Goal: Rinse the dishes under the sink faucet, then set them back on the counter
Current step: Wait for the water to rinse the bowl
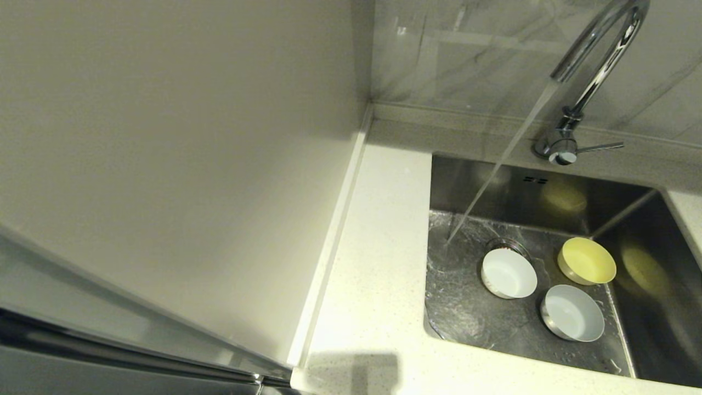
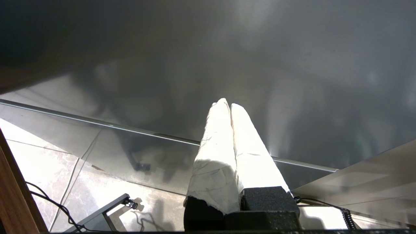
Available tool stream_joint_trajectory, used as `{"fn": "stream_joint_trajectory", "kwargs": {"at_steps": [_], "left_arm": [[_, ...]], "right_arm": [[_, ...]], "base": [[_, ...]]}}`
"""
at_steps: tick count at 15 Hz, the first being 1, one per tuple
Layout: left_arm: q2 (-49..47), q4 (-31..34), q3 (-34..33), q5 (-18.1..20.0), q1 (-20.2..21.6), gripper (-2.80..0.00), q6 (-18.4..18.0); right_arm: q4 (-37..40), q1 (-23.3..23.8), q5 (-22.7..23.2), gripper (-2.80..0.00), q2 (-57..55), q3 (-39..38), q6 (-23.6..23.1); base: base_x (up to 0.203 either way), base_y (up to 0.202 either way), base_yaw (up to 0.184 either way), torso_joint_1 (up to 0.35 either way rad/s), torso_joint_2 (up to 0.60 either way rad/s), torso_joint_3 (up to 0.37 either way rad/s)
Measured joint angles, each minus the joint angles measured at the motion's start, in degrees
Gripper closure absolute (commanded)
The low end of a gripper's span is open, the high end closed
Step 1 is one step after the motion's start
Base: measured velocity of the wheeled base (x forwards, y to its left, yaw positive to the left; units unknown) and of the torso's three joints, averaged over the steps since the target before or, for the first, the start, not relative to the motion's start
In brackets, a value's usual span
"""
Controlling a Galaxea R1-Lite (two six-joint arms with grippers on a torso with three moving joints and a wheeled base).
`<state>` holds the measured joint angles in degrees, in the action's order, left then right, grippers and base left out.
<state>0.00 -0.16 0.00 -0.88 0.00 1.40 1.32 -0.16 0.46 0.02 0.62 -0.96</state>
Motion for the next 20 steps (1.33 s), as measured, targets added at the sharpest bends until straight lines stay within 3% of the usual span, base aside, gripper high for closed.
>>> {"fn": "stream_joint_trajectory", "kwargs": {"at_steps": [20], "left_arm": [[0.00, 0.00, 0.00, 0.02, -0.02, 0.00, -0.04]], "right_arm": [[0.02, 0.00, 0.02, 0.00, 0.00, 0.00, 0.02]], "base": [[0.000, 0.000, 0.000, 0.000, 0.00, 0.000]]}}
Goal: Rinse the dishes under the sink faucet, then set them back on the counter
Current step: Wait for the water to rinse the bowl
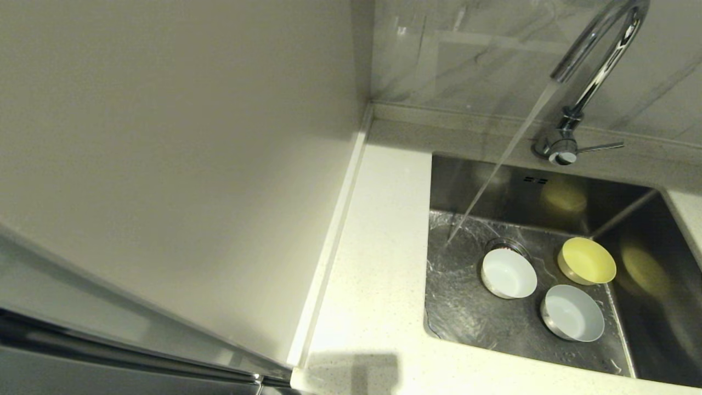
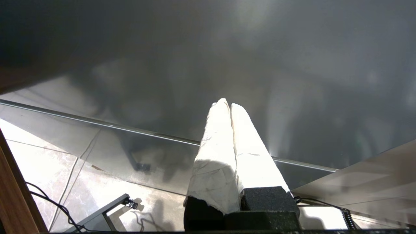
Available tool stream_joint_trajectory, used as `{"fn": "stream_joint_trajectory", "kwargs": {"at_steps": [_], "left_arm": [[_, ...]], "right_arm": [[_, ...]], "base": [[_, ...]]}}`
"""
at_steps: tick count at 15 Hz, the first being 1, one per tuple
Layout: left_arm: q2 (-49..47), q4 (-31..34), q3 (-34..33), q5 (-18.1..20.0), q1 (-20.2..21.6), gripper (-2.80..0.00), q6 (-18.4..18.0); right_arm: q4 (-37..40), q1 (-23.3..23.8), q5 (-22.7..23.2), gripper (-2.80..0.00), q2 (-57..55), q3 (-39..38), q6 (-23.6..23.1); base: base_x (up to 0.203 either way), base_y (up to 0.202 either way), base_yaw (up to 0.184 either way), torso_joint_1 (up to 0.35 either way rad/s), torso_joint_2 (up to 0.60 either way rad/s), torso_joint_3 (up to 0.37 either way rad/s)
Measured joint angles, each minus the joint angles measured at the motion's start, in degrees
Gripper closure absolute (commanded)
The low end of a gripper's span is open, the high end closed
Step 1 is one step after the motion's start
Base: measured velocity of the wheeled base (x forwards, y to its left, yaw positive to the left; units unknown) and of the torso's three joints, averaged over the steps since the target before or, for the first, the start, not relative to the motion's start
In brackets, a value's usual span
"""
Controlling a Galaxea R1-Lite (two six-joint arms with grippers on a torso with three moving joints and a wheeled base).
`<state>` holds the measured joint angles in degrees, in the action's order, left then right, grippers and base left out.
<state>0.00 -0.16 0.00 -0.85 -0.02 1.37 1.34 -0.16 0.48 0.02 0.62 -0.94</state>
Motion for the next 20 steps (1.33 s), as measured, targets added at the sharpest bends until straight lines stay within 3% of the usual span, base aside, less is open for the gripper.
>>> {"fn": "stream_joint_trajectory", "kwargs": {"at_steps": [20], "left_arm": [[0.00, 0.00, 0.00, -0.02, -0.02, 0.00, 0.03]], "right_arm": [[0.00, 0.00, -0.04, 0.00, -0.02, 0.00, 0.00]], "base": [[0.000, 0.000, 0.000, 0.000, 0.00, 0.000]]}}
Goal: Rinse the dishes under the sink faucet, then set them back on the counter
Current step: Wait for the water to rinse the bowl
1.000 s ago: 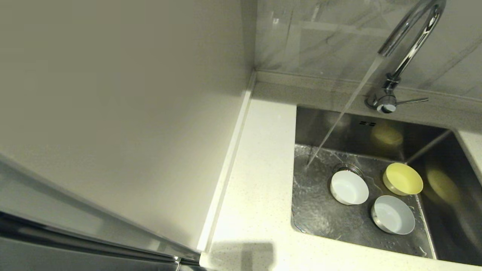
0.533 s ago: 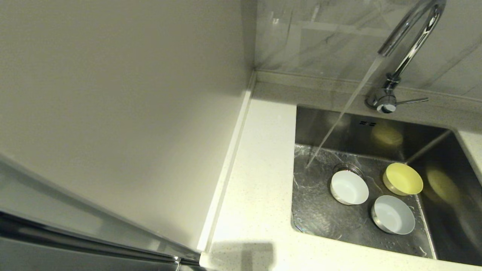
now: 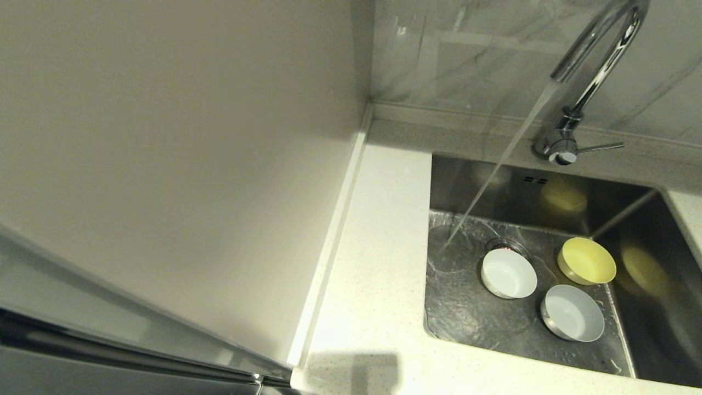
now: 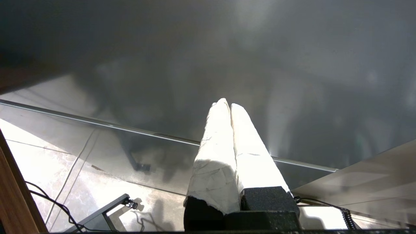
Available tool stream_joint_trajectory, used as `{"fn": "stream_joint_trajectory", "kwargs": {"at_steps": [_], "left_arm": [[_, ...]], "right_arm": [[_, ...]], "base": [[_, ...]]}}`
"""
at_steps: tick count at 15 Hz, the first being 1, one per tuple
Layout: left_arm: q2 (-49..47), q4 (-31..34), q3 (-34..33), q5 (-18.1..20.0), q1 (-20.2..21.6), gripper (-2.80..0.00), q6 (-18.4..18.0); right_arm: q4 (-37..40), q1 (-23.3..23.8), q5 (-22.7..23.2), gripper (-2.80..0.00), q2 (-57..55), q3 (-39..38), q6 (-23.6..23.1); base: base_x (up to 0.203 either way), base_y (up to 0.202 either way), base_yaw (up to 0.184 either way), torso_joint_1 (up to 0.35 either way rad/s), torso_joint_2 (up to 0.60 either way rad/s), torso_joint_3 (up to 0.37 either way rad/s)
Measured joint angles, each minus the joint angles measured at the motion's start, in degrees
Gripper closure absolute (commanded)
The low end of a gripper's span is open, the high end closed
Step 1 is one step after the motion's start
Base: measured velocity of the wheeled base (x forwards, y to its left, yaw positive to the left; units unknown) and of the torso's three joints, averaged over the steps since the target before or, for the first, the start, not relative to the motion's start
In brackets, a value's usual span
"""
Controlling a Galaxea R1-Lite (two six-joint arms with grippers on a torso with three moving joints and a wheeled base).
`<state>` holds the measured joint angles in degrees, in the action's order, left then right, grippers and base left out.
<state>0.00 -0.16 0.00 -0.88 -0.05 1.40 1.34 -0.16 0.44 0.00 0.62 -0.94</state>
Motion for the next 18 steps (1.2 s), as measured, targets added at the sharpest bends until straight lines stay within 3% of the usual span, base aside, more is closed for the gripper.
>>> {"fn": "stream_joint_trajectory", "kwargs": {"at_steps": [18], "left_arm": [[0.00, 0.00, 0.00, 0.02, 0.02, 0.00, -0.02]], "right_arm": [[0.00, 0.00, 0.00, 0.00, 0.00, 0.00, 0.00]], "base": [[0.000, 0.000, 0.000, 0.000, 0.00, 0.000]]}}
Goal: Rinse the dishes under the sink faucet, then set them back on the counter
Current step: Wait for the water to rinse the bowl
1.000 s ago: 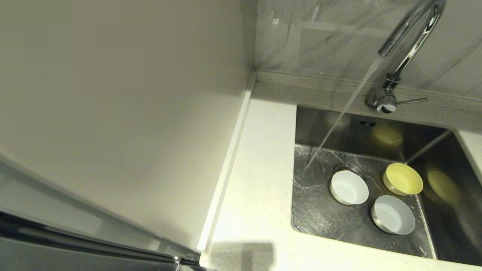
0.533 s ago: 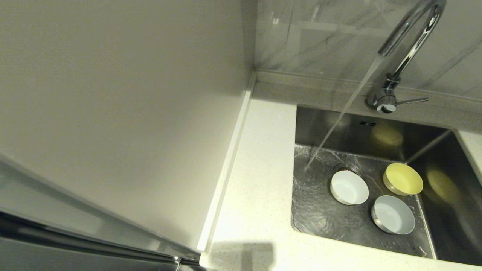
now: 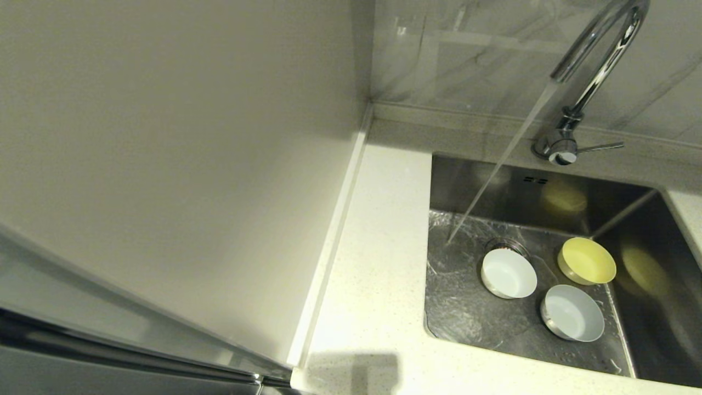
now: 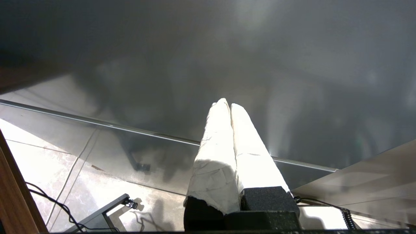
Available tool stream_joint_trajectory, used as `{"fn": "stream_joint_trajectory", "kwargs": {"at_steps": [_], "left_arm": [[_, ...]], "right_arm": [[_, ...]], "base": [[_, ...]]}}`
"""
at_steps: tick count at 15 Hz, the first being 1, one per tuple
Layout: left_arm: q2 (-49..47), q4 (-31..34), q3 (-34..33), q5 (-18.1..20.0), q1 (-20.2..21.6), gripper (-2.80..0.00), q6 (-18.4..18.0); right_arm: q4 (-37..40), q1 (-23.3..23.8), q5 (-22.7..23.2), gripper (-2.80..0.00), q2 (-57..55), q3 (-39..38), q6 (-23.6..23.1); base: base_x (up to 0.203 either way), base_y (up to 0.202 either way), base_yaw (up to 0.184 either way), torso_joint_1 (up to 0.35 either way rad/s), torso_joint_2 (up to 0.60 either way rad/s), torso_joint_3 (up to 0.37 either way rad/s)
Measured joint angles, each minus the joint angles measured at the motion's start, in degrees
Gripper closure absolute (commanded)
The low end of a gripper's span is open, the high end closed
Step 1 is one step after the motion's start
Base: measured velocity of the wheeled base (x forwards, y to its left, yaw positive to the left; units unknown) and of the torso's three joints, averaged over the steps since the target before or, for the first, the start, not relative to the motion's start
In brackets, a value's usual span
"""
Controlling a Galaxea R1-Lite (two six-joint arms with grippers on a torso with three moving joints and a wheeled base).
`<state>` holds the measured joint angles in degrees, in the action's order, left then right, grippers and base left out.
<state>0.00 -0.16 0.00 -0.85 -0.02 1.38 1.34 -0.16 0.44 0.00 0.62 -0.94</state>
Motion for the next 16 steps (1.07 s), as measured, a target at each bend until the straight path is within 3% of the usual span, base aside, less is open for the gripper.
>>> {"fn": "stream_joint_trajectory", "kwargs": {"at_steps": [16], "left_arm": [[0.00, 0.00, 0.00, 0.00, 0.02, 0.00, 0.00]], "right_arm": [[0.00, 0.00, 0.00, 0.00, 0.00, 0.00, 0.00]], "base": [[0.000, 0.000, 0.000, 0.000, 0.00, 0.000]]}}
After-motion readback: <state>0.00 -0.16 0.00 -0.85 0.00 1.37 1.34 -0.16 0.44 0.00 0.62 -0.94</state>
